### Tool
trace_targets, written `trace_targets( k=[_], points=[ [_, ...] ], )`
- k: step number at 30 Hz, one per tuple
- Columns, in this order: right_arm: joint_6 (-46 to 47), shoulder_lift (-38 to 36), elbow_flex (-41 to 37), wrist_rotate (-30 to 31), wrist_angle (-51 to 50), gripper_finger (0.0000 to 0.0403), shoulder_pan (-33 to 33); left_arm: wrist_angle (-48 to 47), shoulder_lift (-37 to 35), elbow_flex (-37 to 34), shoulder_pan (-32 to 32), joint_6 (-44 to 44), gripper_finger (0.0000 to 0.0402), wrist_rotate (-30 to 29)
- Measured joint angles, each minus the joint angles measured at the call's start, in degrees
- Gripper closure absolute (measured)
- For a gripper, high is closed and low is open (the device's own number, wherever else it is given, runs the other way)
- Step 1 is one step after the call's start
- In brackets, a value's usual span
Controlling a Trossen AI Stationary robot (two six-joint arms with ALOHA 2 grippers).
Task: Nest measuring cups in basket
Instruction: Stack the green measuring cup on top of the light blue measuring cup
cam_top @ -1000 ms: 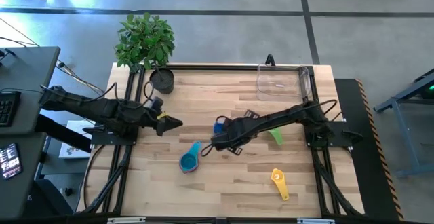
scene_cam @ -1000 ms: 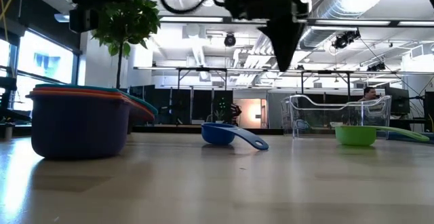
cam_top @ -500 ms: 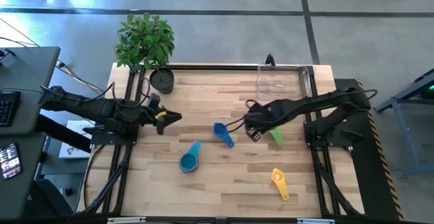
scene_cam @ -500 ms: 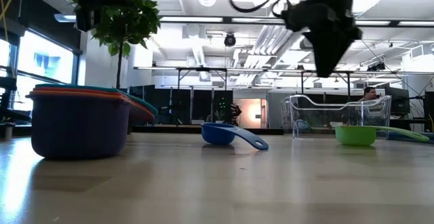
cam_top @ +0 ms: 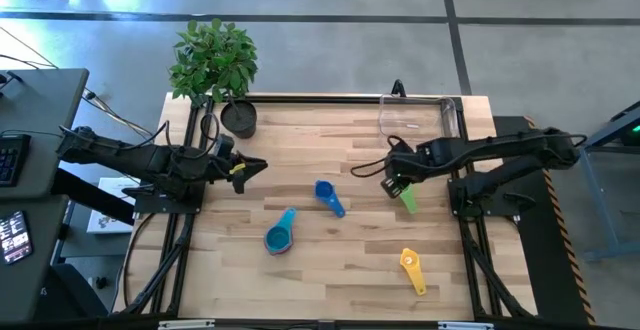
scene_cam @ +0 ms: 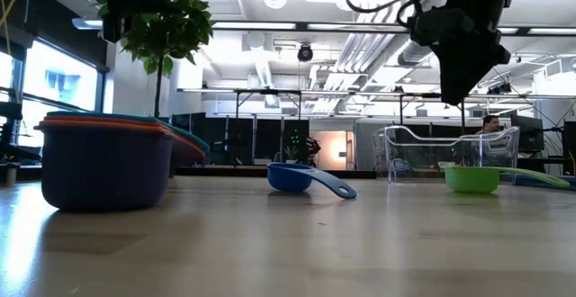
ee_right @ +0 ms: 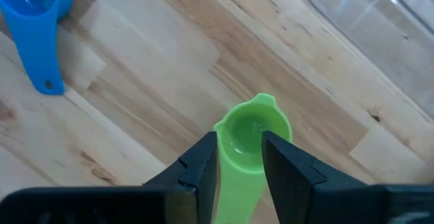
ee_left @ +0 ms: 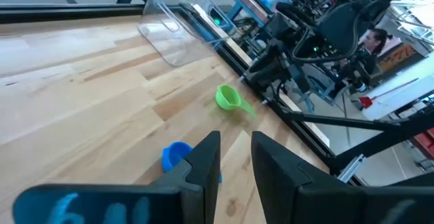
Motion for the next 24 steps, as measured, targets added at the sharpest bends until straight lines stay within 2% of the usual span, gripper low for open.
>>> trace_targets(
  k=[8, 17, 24],
  points=[
    [-7.71, -0.21, -0.39, -0.43, -0.54, 0.0268, -2.8, 0.0, 0.0, 0.0, 0.0, -0.48, 0.0328, 0.13],
    [-15.63, -0.21, -0.39, -9.79, -0.51, 0.0267, -7.19, 0.0, 0.0, 0.0, 0.0, -1.68, 0.0328, -1.65],
    [-17.65, -0.19, -0.37, -10.41, -0.24, 0.0267, -7.52, -0.06, 0.0, 0.0, 0.0, -1.59, 0.0328, -4.81]
  ],
)
